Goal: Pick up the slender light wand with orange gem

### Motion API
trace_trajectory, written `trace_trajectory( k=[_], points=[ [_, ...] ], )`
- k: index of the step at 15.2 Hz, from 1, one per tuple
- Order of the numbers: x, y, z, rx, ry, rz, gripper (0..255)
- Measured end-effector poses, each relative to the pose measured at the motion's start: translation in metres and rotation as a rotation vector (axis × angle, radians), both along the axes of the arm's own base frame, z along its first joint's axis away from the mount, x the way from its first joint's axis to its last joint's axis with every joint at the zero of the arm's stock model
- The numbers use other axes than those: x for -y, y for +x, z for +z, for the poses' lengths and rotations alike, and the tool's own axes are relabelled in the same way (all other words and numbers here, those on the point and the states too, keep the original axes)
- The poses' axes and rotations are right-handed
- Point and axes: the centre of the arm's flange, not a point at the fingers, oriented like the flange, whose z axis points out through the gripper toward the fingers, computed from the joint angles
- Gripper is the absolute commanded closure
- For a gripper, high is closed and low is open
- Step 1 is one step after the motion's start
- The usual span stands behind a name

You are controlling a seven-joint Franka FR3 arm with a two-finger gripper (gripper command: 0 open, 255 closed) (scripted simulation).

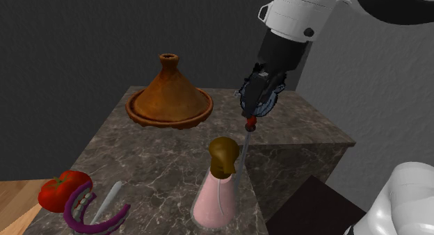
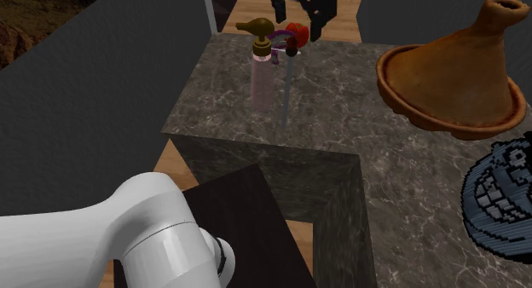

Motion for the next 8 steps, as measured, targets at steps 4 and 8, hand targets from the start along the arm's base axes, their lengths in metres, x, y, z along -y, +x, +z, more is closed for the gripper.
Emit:
trace_trajectory(
  k=[4, 8],
  points=[
    [-0.007, -0.002, -0.015, 0.007, 0.000, 0.007, 0],
    [-0.008, -0.002, -0.034, 0.007, 0.000, 0.007, 0]
  ],
)
